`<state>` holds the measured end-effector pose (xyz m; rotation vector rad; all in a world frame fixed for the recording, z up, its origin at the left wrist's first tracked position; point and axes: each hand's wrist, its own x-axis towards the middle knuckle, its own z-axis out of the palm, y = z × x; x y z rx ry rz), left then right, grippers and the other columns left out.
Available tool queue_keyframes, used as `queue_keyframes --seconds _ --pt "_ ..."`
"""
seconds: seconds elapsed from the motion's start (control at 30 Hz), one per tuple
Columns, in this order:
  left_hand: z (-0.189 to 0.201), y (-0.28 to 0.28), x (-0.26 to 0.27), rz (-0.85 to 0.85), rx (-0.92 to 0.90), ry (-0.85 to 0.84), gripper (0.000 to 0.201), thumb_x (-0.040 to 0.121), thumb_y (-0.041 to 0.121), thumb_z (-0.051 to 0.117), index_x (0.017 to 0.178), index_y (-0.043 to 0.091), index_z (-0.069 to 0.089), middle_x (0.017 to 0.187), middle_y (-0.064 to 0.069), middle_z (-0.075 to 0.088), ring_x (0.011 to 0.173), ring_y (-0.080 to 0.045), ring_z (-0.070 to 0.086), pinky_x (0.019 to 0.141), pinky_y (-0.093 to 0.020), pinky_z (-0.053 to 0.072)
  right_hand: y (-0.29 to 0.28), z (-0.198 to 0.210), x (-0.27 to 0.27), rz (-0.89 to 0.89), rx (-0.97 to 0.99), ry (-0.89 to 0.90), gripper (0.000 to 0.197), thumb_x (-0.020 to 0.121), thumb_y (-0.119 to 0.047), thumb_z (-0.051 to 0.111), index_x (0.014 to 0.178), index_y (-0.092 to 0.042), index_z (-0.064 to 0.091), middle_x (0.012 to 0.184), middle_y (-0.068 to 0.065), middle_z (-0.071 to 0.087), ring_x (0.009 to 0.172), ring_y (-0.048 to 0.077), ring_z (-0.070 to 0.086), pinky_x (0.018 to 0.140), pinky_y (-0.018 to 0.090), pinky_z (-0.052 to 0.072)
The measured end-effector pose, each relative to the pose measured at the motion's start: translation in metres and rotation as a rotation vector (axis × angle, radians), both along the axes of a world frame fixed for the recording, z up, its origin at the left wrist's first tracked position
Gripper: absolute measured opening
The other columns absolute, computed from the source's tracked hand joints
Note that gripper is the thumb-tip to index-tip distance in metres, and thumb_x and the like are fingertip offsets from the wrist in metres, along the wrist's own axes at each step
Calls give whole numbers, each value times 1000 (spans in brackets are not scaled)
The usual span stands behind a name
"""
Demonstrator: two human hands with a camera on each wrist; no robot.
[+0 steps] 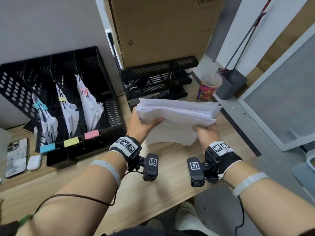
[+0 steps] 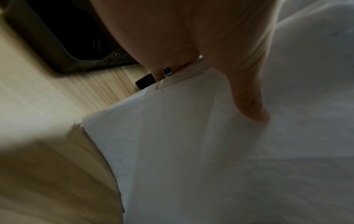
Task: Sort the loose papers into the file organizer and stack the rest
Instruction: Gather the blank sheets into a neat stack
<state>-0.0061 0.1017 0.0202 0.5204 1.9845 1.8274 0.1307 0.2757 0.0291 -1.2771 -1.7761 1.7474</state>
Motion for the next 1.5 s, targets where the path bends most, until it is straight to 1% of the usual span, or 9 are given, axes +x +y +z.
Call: queue_keyframes --seconds 0.07,0.23,0.43,0.6,0.73,0.87,1.1,1.33,1.5 --pt "-3 3 3 1 -8 -25 51 72 33 88 117 25 66 117 -3 73 109 -19 69 97 -45 54 2 3 -1 24 22 -20 44 81 0 61 121 -16 57 97 -5 64 99 20 59 83 29 42" --pt "7 13 0 63 50 -18 34 83 27 78 116 21 70 115 1 74 110 -19 69 100 -51 52 6 20 -12 27 60 8 19 83 -8 65 84 -26 59 99 6 69 97 29 65 91 43 52" --pt "7 9 -3 16 63 -32 57 73 26 87 124 16 63 118 -2 72 111 -19 68 100 -47 53 3 17 -4 55 28 64 46 79 -9 69 118 -26 50 107 -3 67 98 15 63 98 46 49" --pt "7 11 -8 -23 3 -34 67 68 33 90 127 17 62 119 -1 72 112 -17 68 101 -46 52 11 47 -13 160 45 207 54 71 -47 80 115 -37 50 113 -9 68 102 9 67 92 37 53" --pt "7 10 -8 -31 -8 -25 63 68 31 90 124 17 64 117 2 73 108 -12 69 99 -42 54 17 63 -32 -15 -16 162 56 55 -80 67 94 -42 53 103 -6 65 99 18 65 94 46 52" --pt "9 9 -8 -41 -6 -9 57 71 30 88 122 21 65 117 4 73 108 -13 69 98 -43 54 15 58 -41 -128 -15 111 53 59 -66 70 91 -25 60 99 5 68 94 27 68 94 49 54" --pt "4 9 -12 -61 -23 -8 57 72 32 88 123 24 64 118 3 72 110 -15 68 98 -45 54 15 50 -36 -47 67 126 45 66 -63 69 95 -31 59 103 1 68 96 21 67 93 48 54" --pt "-3 16 -10 -10 -45 -54 18 82 19 80 93 32 74 106 -6 76 104 -26 70 94 -55 53 18 47 -26 43 -50 173 49 65 -64 73 97 -28 66 103 1 73 97 19 71 95 47 54" --pt "1 22 -12 51 42 -116 18 83 24 77 101 20 75 107 -10 76 102 -26 71 93 -53 55 22 49 -29 46 11 229 53 59 -70 75 96 -34 62 107 0 71 100 20 69 92 46 55"
